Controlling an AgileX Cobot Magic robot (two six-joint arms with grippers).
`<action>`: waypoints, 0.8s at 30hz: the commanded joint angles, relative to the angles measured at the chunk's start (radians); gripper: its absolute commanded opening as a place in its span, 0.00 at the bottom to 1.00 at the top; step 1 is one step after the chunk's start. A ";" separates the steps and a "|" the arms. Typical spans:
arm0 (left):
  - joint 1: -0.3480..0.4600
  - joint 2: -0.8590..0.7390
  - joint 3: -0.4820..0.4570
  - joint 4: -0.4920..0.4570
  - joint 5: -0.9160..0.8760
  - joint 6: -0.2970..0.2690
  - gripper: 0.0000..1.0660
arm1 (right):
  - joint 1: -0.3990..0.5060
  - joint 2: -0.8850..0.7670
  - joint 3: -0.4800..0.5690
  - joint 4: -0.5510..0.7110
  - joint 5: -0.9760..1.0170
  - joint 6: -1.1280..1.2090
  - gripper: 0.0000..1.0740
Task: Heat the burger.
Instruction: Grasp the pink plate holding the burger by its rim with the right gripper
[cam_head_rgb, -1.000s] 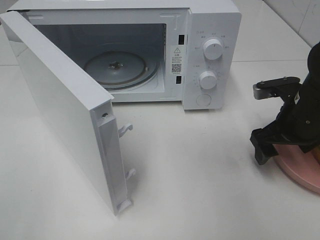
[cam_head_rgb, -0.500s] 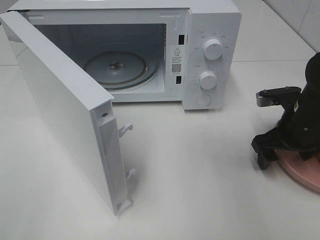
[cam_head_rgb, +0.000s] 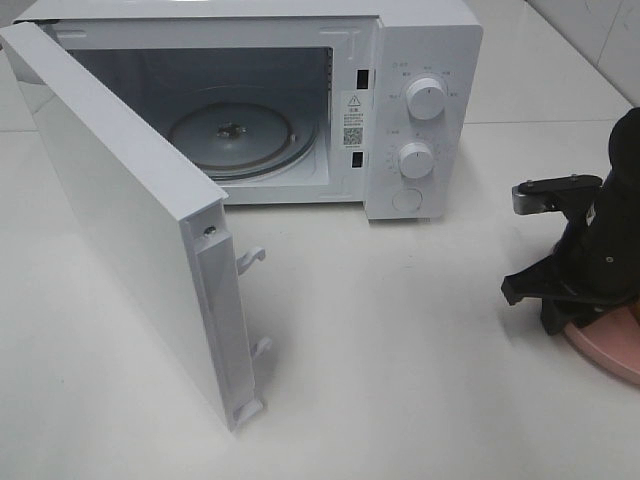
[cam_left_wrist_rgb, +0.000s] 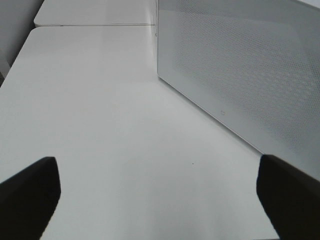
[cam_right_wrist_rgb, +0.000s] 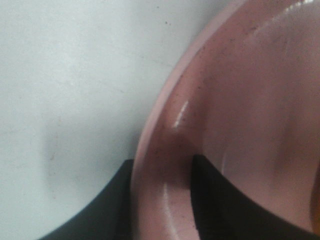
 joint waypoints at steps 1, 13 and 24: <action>0.004 -0.015 0.004 -0.001 -0.012 0.000 0.94 | -0.004 0.000 -0.001 0.001 0.013 0.024 0.09; 0.004 -0.015 0.004 -0.001 -0.012 0.000 0.94 | -0.004 0.000 -0.001 -0.010 0.017 0.039 0.00; 0.004 -0.015 0.004 -0.001 -0.012 0.000 0.94 | 0.073 -0.002 -0.001 -0.165 0.057 0.190 0.00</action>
